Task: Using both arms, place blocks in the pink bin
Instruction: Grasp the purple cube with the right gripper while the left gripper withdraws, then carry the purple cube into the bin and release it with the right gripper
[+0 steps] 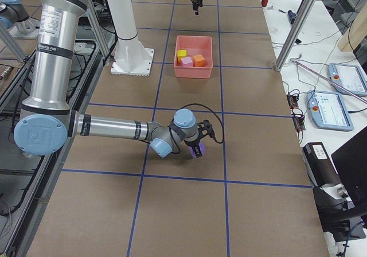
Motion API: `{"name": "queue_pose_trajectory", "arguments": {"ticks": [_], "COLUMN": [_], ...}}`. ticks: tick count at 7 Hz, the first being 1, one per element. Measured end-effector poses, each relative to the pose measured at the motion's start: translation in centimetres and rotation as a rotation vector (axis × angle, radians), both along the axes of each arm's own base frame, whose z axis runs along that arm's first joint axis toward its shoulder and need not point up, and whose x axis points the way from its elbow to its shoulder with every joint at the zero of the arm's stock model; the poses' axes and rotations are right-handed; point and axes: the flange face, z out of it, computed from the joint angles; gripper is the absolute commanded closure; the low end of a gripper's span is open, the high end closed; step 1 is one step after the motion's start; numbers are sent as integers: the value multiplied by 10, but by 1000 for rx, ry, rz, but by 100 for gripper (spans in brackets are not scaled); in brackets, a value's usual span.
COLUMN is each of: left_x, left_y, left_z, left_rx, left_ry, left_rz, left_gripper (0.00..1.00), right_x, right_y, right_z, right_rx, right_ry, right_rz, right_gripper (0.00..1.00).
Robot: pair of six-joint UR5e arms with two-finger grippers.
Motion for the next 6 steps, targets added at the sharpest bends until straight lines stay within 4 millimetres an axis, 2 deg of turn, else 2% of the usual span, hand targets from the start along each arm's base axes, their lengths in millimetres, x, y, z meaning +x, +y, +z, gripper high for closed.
{"name": "queue_pose_trajectory", "arguments": {"ticks": [2, 3, 5, 6], "left_x": [-77, -121, -199, -236], "left_y": [-39, -58, -88, -94], "left_z": [59, 96, 175, 217], "left_rx": [45, 61, 82, 70], "left_ry": [-53, -65, -60, -50], "left_rz": [100, 144, 209, 206], "left_gripper": [0, 0, 0, 0], "right_x": [-21, -29, -47, -72], "right_y": [-36, -48, -63, -69], "right_z": [-66, -113, -232, -294], "right_rx": [-47, -77, -155, -212], "right_ry": [-98, -118, -137, -159], "right_rz": [76, 97, 127, 151], "right_gripper": [100, 100, 100, 100]}}
